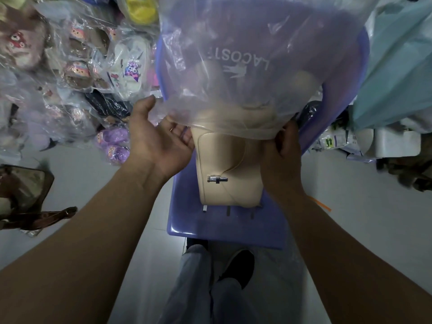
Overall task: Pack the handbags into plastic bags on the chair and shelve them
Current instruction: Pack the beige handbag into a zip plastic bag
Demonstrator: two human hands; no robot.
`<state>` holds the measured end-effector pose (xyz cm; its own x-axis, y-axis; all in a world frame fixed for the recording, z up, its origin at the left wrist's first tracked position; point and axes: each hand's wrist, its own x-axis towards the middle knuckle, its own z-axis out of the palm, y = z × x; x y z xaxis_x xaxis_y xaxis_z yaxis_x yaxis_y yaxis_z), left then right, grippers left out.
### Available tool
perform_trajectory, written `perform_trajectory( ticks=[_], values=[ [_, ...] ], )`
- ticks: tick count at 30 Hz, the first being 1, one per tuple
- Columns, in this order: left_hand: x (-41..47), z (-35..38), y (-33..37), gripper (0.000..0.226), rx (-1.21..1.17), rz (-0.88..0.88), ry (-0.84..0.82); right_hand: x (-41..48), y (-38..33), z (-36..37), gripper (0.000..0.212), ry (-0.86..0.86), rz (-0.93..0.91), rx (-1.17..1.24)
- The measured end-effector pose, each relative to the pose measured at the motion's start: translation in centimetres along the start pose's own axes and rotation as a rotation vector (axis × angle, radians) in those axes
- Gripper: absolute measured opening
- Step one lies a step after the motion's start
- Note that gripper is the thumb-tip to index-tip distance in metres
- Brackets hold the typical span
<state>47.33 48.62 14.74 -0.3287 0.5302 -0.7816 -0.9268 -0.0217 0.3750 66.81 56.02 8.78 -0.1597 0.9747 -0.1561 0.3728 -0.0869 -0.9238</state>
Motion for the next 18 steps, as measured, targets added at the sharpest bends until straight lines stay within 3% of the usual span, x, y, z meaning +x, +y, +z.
perform_trajectory(
  ticks=[5,9,14,18],
  values=[
    [0.3,0.0,-0.7,0.023,0.316,0.016,0.136,0.3,-0.9,0.2,0.034,0.034,0.099,0.151],
    [0.5,-0.2,-0.9,0.019,0.527,0.006,0.121,1.2,-1.4,0.6,0.031,0.093,0.140,0.086],
    [0.8,-0.7,-1.2,0.019,0.717,0.006,0.091,1.5,-2.1,1.3,0.024,0.215,0.417,0.502],
    [1.1,-1.2,-1.1,0.015,0.787,0.017,0.106,1.0,-2.2,1.1,0.035,0.222,0.449,0.466]
  ],
)
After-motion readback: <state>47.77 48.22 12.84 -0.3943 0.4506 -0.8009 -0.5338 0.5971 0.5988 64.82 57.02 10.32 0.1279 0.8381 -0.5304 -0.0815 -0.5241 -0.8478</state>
